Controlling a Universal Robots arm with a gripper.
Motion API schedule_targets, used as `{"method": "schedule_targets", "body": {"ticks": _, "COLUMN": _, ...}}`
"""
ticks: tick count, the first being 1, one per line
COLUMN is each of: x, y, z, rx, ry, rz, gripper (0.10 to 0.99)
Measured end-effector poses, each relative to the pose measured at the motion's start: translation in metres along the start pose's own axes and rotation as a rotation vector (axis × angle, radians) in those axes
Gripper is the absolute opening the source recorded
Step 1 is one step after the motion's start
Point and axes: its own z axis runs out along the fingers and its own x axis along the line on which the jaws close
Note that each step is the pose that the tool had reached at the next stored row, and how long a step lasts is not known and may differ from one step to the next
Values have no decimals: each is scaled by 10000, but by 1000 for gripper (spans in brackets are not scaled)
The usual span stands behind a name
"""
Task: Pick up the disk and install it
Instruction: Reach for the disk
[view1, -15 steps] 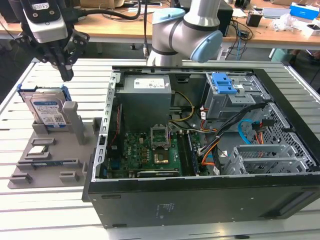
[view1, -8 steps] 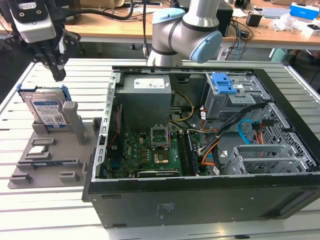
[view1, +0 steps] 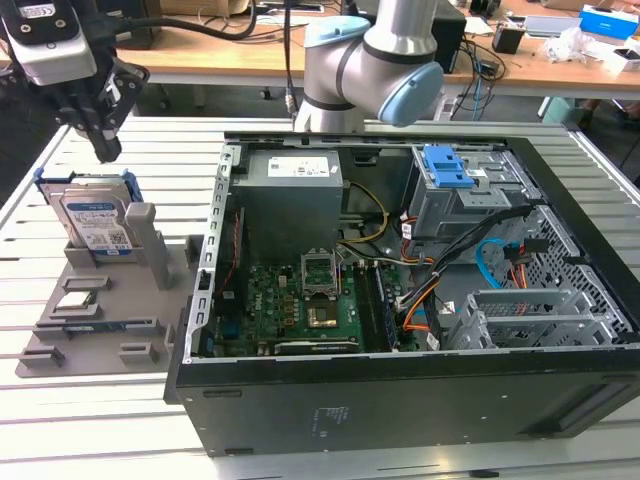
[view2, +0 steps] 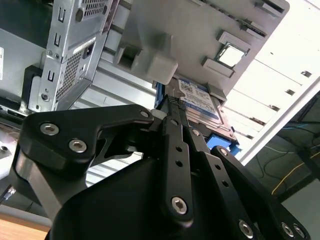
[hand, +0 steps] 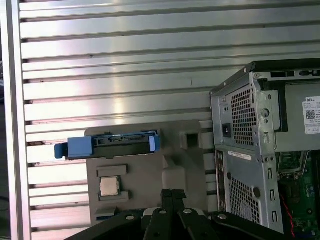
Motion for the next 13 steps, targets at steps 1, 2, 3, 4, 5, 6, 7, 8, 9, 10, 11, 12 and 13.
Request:
{"method": "schedule_targets", "body": {"ticks": 1, "x": 14, "y": -1, "z": 0, "rx": 0, "ry": 0, "rz": 0, "gripper": 102}}
{"method": "schedule_targets", "body": {"ticks": 2, "x": 25, "y": -2, "z": 0, "rx": -1, "ry": 0, "rz": 0, "gripper": 102}}
{"method": "schedule_targets", "body": {"ticks": 3, "x": 65, "y": -5, "z": -2, "rx": 0, "ry": 0, "rz": -1, "gripper": 102}}
{"method": "schedule_targets", "body": {"ticks": 4, "x": 82, "y": -6, "z": -2, "rx": -1, "ry": 0, "rz": 0, "gripper": 102}}
{"method": "schedule_targets", "body": {"ticks": 5, "x": 105, "y": -8, "z": -3, "rx": 0, "ry": 0, "rz": 1, "gripper": 102}}
{"method": "schedule_targets", "body": {"ticks": 6, "x": 125, "y": -9, "z": -3, "rx": 0, "ry": 0, "rz": 1, "gripper": 102}}
{"method": "schedule_targets", "body": {"ticks": 7, "x": 153, "y": -11, "z": -4, "rx": 0, "ry": -1, "rz": 0, "gripper": 102}}
{"method": "schedule_targets", "body": {"ticks": 8, "x": 165, "y": -12, "z": -4, "rx": 0, "ry": 0, "rz": 0, "gripper": 102}}
{"method": "schedule_targets", "body": {"ticks": 9, "x": 177, "y": -13, "z": -5, "rx": 0, "ry": 0, "rz": 0, "gripper": 102}}
{"method": "schedule_targets", "body": {"ticks": 10, "x": 187, "y": -14, "z": -5, "rx": 0, "ry": 0, "rz": 0, "gripper": 102}}
{"method": "schedule_targets", "body": {"ticks": 11, "x": 200, "y": -15, "z": -5, "rx": 0, "ry": 0, "rz": 0, "gripper": 102}}
{"method": "schedule_targets", "body": {"ticks": 12, "x": 213, "y": -16, "z": -6, "rx": 0, "ry": 0, "rz": 0, "gripper": 102}}
{"method": "schedule_targets", "body": {"ticks": 13, "x": 226, "y": -17, "z": -6, "rx": -1, "ry": 0, "rz": 0, "gripper": 102}}
